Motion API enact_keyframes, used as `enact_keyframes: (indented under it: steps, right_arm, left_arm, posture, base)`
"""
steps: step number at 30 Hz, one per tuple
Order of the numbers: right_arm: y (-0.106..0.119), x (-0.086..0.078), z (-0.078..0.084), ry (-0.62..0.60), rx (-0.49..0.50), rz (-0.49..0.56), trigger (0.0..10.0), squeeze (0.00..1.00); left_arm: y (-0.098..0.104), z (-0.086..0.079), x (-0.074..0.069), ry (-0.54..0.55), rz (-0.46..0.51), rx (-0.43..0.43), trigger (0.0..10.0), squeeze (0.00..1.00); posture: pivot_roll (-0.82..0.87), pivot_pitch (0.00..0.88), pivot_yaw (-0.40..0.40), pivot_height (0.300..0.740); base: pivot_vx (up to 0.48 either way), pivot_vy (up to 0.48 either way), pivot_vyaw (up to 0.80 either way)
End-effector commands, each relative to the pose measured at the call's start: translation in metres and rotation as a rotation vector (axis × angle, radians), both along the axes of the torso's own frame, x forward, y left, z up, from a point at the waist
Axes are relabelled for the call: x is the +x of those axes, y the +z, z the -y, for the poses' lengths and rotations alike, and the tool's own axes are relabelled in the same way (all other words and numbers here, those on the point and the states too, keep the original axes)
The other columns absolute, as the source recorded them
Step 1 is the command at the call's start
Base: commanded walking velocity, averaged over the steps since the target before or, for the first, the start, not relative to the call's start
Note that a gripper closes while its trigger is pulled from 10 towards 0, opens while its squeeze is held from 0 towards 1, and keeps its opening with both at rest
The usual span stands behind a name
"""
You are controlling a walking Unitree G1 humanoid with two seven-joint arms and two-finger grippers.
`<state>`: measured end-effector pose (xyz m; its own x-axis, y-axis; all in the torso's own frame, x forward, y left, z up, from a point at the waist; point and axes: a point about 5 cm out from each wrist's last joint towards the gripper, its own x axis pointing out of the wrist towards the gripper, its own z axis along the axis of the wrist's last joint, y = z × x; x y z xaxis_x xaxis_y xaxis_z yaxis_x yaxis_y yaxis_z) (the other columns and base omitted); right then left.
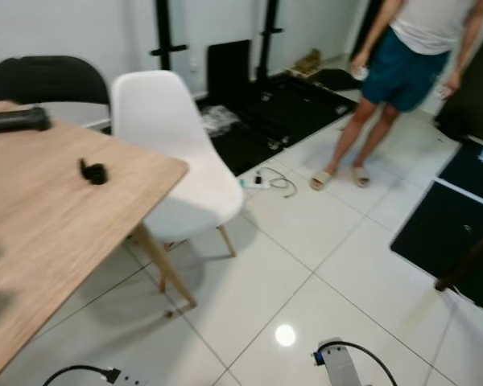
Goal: Picking trash to rubbish bin
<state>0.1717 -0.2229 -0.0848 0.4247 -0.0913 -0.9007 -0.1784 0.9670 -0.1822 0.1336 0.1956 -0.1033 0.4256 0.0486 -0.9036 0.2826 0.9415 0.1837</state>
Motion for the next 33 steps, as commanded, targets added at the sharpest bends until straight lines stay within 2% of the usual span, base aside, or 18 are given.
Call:
enact_keyframes:
  steps: [1,19,33]
  right_arm:
    - [-0.001,-0.002,0.001,-0.006,0.0,-0.008,10.0,0.0]
    - [-0.001,-0.006,0.007,-0.009,-0.011,-0.017,10.0,0.0]
    - [-0.003,-0.009,0.005,-0.029,0.0,-0.021,10.0,0.0]
  left_arm:
    - [-0.005,0.002,-0.014,-0.008,-0.05,-0.002,10.0,0.0]
    - [-0.007,0.012,-0.017,0.002,-0.059,-0.03,10.0,0.0]
    - [-0.007,0.009,-0.017,-0.01,-0.059,-0.019,10.0,0.0]
  posture:
    - [0.12,0.034,-0.084,0.74]
    - [0.11,0.053,-0.092,0.74]
    - [0.1,0.057,-0.079,0.74]
  base:
    - [0.0,0.0,-0.8]
    - [0.0,0.0,-0.8]
    - [0.0,0.0,-0.8]
